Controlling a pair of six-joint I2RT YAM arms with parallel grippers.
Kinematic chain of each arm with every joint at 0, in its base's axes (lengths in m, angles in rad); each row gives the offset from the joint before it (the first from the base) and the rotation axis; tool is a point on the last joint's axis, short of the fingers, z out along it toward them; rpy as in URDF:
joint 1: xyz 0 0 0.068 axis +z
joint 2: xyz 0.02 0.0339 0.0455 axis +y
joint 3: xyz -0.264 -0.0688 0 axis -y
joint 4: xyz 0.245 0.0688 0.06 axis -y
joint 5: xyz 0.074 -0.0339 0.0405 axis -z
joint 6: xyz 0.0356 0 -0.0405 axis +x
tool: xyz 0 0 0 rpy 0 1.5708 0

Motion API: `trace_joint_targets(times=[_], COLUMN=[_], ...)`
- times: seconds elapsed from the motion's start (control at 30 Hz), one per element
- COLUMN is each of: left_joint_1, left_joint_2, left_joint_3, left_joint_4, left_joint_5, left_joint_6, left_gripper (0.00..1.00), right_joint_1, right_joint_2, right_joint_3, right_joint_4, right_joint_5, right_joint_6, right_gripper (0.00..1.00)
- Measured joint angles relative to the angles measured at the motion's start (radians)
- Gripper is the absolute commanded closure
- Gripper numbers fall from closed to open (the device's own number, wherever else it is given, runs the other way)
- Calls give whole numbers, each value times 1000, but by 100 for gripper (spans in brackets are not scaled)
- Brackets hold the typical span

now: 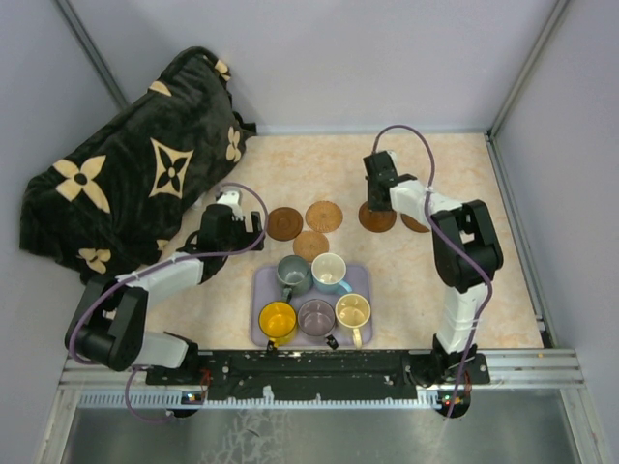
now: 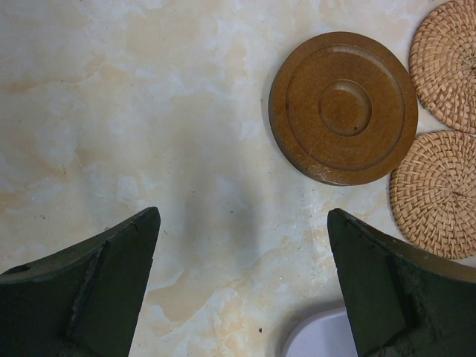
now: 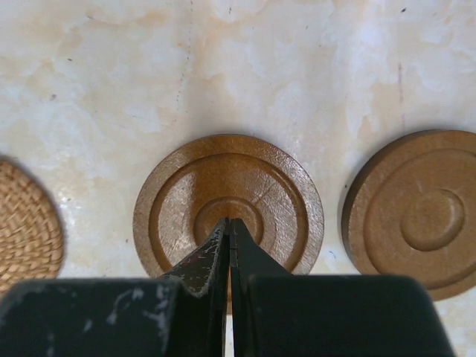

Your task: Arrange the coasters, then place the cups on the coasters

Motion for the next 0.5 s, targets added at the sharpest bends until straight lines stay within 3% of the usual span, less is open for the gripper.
trace_joint_targets(times=[0.17, 0.5], left_joint_1=[0, -23], left_joint_2=[14, 188], left_joint_3=[16, 203], left_joint_4=[2, -9], left_joint_5=[9, -2], left_joint_6=[1, 29], left_gripper=[0, 0], right_joint_1=[48, 196], right_joint_2=[-92, -53], right_joint_3=[0, 14], right_joint_4=[1, 11], right_joint_5=[-17, -138], right_joint_6=[-12, -29], right_gripper=[77, 80])
